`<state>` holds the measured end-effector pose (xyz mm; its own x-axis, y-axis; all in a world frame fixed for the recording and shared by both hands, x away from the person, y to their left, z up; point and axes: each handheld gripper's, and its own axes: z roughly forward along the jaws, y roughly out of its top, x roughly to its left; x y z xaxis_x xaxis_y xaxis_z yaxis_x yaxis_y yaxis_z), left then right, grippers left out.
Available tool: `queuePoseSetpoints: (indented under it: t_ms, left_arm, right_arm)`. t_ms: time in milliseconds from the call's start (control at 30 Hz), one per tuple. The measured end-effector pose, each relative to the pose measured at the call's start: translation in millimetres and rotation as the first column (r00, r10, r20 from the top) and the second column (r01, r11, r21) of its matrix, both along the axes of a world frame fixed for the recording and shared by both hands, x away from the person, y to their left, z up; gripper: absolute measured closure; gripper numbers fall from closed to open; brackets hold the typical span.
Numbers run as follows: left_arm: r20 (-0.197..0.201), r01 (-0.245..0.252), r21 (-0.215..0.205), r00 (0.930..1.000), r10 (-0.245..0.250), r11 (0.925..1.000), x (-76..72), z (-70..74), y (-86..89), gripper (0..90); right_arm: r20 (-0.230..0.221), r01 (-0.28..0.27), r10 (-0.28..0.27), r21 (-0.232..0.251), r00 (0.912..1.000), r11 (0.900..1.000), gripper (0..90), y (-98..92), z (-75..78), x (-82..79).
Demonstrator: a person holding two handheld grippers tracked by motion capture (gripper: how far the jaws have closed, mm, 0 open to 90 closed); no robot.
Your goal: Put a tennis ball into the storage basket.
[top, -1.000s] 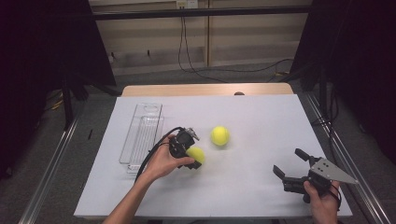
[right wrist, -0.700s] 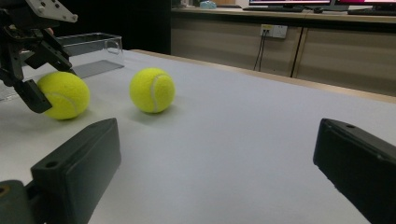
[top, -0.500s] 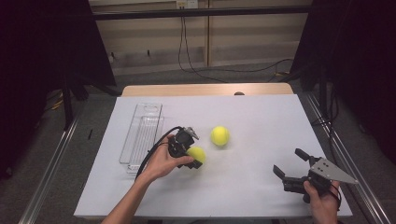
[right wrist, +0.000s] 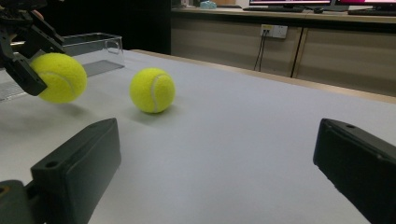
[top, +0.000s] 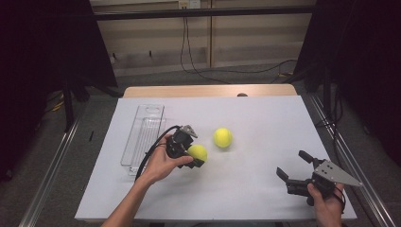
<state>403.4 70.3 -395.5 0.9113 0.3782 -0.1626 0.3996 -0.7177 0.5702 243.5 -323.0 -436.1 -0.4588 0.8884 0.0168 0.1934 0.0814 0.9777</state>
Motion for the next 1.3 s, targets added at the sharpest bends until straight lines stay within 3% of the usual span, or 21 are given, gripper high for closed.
queuePoseSetpoints:
  t_ms: [333,433,533,600,900,933,1133,1300]
  left_arm:
    - [0.038,-0.008,-0.076,0.9992,0.011,0.9970,-4.1,7.6,8.0,26.4]
    - [0.056,-0.009,-0.121,0.9983,0.016,0.9926,-8.0,9.5,11.1,26.4]
    - [0.084,-0.004,-0.125,0.9963,0.015,0.9921,-9.5,12.3,12.6,26.5]
    - [0.095,-0.018,-0.164,0.9949,0.034,0.9863,-9.9,15.3,16.5,26.4]
    - [0.135,-0.046,-0.218,0.9878,0.077,0.9748,-12.1,19.1,26.5,26.4]
    - [0.135,-0.052,-0.247,0.9870,0.088,0.9675,-12.3,18.1,29.4,26.4]
    - [0.156,-0.054,-0.278,0.9827,0.100,0.9591,-13.8,19.6,36.6,26.4]
    - [0.171,-0.051,-0.325,0.9789,0.112,0.9444,-16.4,22.1,50.5,26.4]
  right_arm:
    - [0.002,-0.002,0.002,-0.002,1.0000,1.000,0.5,0.2,0.0,0.2]
    - [0.000,-0.003,0.003,-0.001,1.0000,1.000,0.5,0.6,-0.1,0.5]
    - [0.002,-0.004,0.004,-0.002,1.0000,1.000,0.5,0.7,-0.1,0.7]
    - [0.001,-0.006,0.006,-0.002,1.0000,1.000,0.5,0.9,-0.1,0.7]
    - [0.000,-0.004,0.004,-0.003,1.0000,1.000,0.5,1.2,-0.2,0.9]
    - [0.000,-0.002,0.002,-0.002,1.0000,1.000,0.4,1.1,0.0,0.8]
    - [-0.002,0.003,-0.003,0.001,1.0000,1.000,0.5,0.9,0.1,0.4]
    - [-0.002,0.007,-0.007,0.008,1.0000,1.000,0.4,-0.5,0.4,-1.0]
